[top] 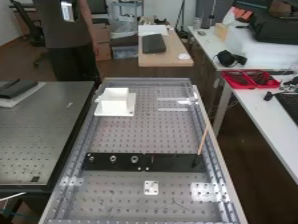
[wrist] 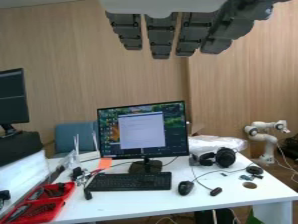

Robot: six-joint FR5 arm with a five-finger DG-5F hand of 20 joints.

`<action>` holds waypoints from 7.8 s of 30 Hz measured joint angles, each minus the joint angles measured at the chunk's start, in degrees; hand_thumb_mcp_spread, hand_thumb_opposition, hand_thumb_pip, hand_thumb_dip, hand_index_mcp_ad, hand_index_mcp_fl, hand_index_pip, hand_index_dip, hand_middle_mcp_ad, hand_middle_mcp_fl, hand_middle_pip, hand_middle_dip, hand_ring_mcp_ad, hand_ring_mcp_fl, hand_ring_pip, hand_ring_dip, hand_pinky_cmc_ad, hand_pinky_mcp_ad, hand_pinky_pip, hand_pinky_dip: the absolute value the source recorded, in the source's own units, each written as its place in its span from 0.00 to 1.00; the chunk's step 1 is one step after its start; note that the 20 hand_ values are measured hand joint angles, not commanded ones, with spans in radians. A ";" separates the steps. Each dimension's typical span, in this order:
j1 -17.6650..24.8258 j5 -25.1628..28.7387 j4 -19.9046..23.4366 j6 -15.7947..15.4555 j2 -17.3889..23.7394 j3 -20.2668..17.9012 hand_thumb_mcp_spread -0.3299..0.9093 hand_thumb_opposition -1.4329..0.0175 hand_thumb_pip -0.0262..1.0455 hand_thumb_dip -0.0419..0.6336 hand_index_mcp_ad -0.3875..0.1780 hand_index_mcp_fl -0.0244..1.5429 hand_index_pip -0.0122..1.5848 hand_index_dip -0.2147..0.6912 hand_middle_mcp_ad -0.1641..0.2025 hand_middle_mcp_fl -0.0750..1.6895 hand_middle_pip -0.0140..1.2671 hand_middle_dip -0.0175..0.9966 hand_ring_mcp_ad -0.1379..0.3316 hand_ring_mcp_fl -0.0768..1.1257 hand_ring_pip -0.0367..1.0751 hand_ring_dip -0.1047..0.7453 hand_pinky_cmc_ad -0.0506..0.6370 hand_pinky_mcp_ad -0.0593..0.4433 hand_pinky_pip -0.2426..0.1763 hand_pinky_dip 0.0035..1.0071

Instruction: Grab the smaller nut and place it in the white container

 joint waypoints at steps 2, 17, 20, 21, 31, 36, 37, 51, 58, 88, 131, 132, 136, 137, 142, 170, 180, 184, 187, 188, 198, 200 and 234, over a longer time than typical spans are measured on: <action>0.02 0.13 0.04 -0.07 0.00 0.02 0.27 0.99 0.03 0.07 0.69 0.02 0.02 0.26 0.65 0.05 0.01 0.04 0.43 0.06 0.04 0.14 0.15 0.20 0.55 0.01; 0.85 1.23 -0.02 -0.22 -0.33 0.35 0.46 0.55 0.48 0.17 0.56 0.02 0.05 0.50 0.59 0.07 0.09 0.21 0.59 0.06 0.10 0.23 0.53 0.70 0.55 0.18; 1.08 1.52 0.00 -0.92 -0.44 0.04 0.46 0.53 0.52 0.17 0.56 0.03 0.05 0.52 0.59 0.07 0.09 0.22 0.62 0.06 0.11 0.24 0.58 0.73 0.55 0.19; 1.10 1.54 0.00 -1.05 -0.46 -0.03 0.46 0.53 0.53 0.17 0.56 0.03 0.05 0.52 0.59 0.07 0.09 0.22 0.62 0.06 0.11 0.24 0.60 0.75 0.55 0.19; -0.81 -2.65 1.86 -1.80 0.15 -4.48 0.45 0.51 0.55 0.18 0.56 0.03 0.06 0.54 0.60 0.09 0.09 0.24 0.64 0.06 0.11 0.24 0.62 0.77 0.55 0.21; -3.29 -7.59 2.96 -2.96 1.15 -7.20 0.46 0.50 0.56 0.18 0.56 0.04 0.06 0.54 0.60 0.09 0.09 0.24 0.65 0.06 0.12 0.26 0.65 0.77 0.55 0.22; -3.94 -8.74 3.20 -3.36 1.47 -7.98 0.46 0.50 0.57 0.18 0.56 0.04 0.06 0.54 0.60 0.09 0.09 0.24 0.65 0.06 0.12 0.26 0.65 0.77 0.55 0.22; -11.31 -18.44 8.54 -5.67 5.03 -19.39 0.47 0.49 0.63 0.24 0.57 0.05 0.21 0.49 0.60 0.11 0.10 0.24 0.65 0.06 0.12 0.26 0.65 0.77 0.55 0.24; -14.92 -22.16 11.98 -7.58 5.57 -23.98 0.47 0.48 0.67 0.25 0.55 0.05 0.43 0.42 0.60 0.11 0.10 0.24 0.65 0.06 0.11 0.26 0.65 0.77 0.55 0.25; -25.50 -28.94 34.24 -11.10 -6.43 -35.70 0.53 0.43 0.76 0.32 0.48 0.02 0.87 0.38 0.59 0.12 0.10 0.24 0.64 0.06 0.12 0.26 0.64 0.77 0.55 0.24; -28.16 -30.72 43.04 -16.57 -17.71 -35.35 0.55 0.43 0.75 0.36 0.45 0.02 0.98 0.37 0.58 0.12 0.10 0.24 0.64 0.06 0.12 0.26 0.63 0.74 0.56 0.19; -28.17 -30.70 43.03 -16.60 -17.74 -35.34 0.55 0.43 0.75 0.36 0.44 0.02 0.98 0.38 0.57 0.12 0.10 0.24 0.64 0.06 0.12 0.26 0.63 0.74 0.58 0.19; -28.12 -30.49 43.01 -16.62 -17.96 -35.18 0.55 0.43 0.75 0.36 0.44 0.02 0.98 0.39 0.58 0.12 0.10 0.25 0.62 0.06 0.12 0.26 0.63 0.74 0.60 0.19; -28.08 -30.45 43.03 -16.59 -18.03 -35.12 0.55 0.43 0.75 0.36 0.44 0.02 0.98 0.39 0.57 0.12 0.10 0.25 0.60 0.06 0.12 0.27 0.62 0.74 0.61 0.19; -27.92 -30.46 42.80 -16.94 -18.63 -34.73 0.55 0.43 0.75 0.36 0.44 0.02 0.98 0.39 0.57 0.12 0.10 0.25 0.60 0.06 0.12 0.26 0.60 0.74 0.61 0.19; -27.67 -30.29 43.24 -17.48 -20.17 -34.02 0.58 0.43 0.75 0.36 0.44 0.02 0.98 0.39 0.58 0.12 0.10 0.25 0.60 0.06 0.12 0.27 0.58 0.74 0.70 0.19; -27.94 -30.52 43.14 -17.55 -19.91 -34.10 0.59 0.43 0.75 0.36 0.44 0.02 0.98 0.39 0.57 0.12 0.10 0.25 0.57 0.06 0.12 0.27 0.58 0.70 0.70 0.19; -28.01 -30.46 43.19 -17.55 -19.98 -34.09 0.59 0.43 0.75 0.37 0.44 0.02 0.98 0.39 0.57 0.12 0.10 0.25 0.57 0.06 0.12 0.27 0.57 0.70 0.70 0.19; -28.02 -30.55 43.37 -17.57 -20.08 -34.18 0.59 0.43 0.75 0.37 0.44 0.02 0.98 0.39 0.57 0.12 0.10 0.25 0.57 0.06 0.12 0.27 0.56 0.70 0.70 0.19; -28.03 -30.57 43.50 -17.53 -20.10 -34.24 0.59 0.43 0.75 0.37 0.44 0.02 0.98 0.39 0.57 0.12 0.10 0.25 0.57 0.06 0.12 0.27 0.56 0.70 0.70 0.19; -28.07 -30.47 43.49 -17.34 -19.95 -34.46 0.59 0.43 0.75 0.37 0.44 0.05 0.98 0.39 0.57 0.12 0.10 0.25 0.57 0.06 0.12 0.27 0.56 0.70 0.70 0.19; -28.06 -30.46 43.51 -17.23 -19.83 -34.53 0.59 0.43 0.75 0.37 0.44 0.05 0.98 0.39 0.57 0.12 0.10 0.25 0.57 0.06 0.12 0.27 0.56 0.70 0.70 0.19; -27.83 -30.09 43.76 -17.16 -20.00 -34.68 0.59 0.43 0.76 0.36 0.46 0.08 0.98 0.39 0.57 0.12 0.10 0.25 0.57 0.06 0.12 0.27 0.55 0.70 0.70 0.19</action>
